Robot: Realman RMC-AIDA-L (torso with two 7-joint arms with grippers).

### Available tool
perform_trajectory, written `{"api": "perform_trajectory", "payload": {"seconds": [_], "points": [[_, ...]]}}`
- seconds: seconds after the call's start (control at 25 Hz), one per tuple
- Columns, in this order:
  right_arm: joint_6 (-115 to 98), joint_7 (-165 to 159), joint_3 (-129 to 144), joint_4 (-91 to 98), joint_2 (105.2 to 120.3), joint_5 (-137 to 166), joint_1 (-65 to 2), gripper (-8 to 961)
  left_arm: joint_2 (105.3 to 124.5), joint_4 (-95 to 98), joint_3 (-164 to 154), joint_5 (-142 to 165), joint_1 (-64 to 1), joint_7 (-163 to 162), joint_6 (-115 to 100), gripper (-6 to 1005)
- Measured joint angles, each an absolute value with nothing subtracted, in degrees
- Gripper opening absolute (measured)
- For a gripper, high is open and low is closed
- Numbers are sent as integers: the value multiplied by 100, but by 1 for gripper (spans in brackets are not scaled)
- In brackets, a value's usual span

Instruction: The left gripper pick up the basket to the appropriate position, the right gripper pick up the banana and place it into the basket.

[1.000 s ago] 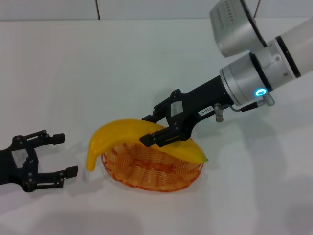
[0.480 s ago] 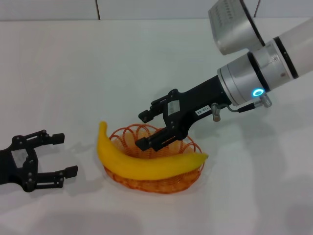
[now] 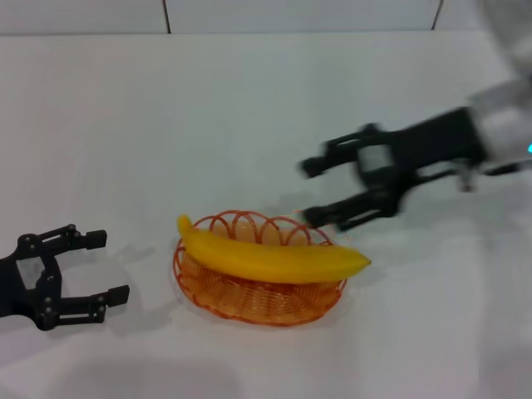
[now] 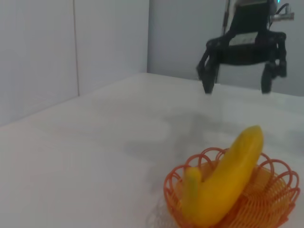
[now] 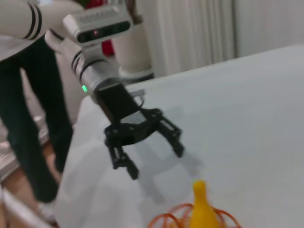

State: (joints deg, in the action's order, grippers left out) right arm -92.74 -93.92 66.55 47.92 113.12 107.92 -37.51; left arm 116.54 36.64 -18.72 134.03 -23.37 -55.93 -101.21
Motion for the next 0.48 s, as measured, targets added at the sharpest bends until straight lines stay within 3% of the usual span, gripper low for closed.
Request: {"api": "perform_trajectory", "payload": {"seconds": [0.24,0.48], "points": [[-9744,-8516,5894,4765,10974,10846,-3011,774,11654,3665,-1872,13403,-2319,-5592,-10125,902],[-9761,-7415,5723,4761,10951,11269,-2454,774,11645,3676,-1872,13404,-2239,-5587,-10120,902]]}}
